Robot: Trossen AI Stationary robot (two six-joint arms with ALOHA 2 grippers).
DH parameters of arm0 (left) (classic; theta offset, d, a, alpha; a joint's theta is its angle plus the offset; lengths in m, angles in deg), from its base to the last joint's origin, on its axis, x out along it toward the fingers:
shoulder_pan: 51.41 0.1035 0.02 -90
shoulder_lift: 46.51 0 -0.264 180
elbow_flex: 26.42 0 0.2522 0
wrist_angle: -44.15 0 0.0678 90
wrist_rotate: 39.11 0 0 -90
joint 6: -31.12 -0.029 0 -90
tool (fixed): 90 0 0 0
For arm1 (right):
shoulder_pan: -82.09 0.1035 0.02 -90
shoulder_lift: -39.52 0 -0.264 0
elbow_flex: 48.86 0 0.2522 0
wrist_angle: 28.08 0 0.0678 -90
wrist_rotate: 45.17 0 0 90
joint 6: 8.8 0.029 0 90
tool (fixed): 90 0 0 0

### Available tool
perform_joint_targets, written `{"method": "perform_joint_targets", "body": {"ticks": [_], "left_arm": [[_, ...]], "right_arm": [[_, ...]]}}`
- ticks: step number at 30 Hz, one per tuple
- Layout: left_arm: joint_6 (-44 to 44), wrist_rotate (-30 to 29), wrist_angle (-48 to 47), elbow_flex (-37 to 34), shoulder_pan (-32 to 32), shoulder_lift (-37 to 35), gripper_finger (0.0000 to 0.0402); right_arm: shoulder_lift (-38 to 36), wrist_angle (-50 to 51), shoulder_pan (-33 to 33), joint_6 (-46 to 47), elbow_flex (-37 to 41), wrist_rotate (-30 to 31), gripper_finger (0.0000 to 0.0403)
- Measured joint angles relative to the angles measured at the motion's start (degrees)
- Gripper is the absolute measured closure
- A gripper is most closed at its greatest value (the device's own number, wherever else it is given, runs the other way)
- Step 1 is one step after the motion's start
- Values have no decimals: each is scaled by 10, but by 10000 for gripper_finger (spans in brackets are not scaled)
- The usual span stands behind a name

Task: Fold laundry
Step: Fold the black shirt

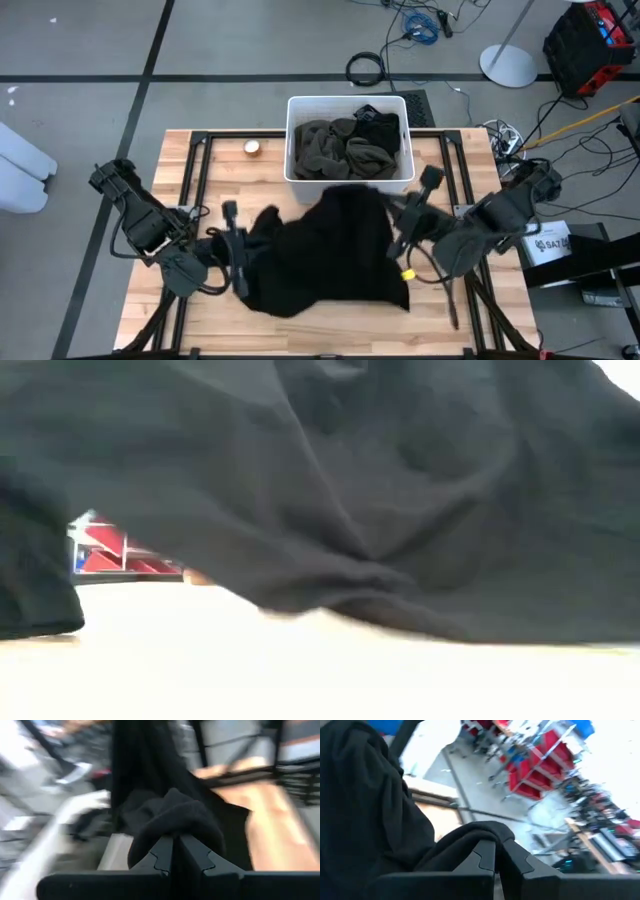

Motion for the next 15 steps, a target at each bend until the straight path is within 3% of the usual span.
{"method": "perform_joint_targets", "body": {"ticks": [5,8,11,15], "left_arm": [[-57,-146,-5,38,5,-6,380],[-56,-140,-9,51,6,-13,380],[-11,-80,-31,51,5,-16,380],[135,44,-130,32,5,-13,380]], "right_arm": [[0,-1,0,-48,-64,60,403],[-1,2,13,-29,-81,44,403],[0,42,28,42,-84,-33,403],[2,162,38,270,-67,-254,403]]}}
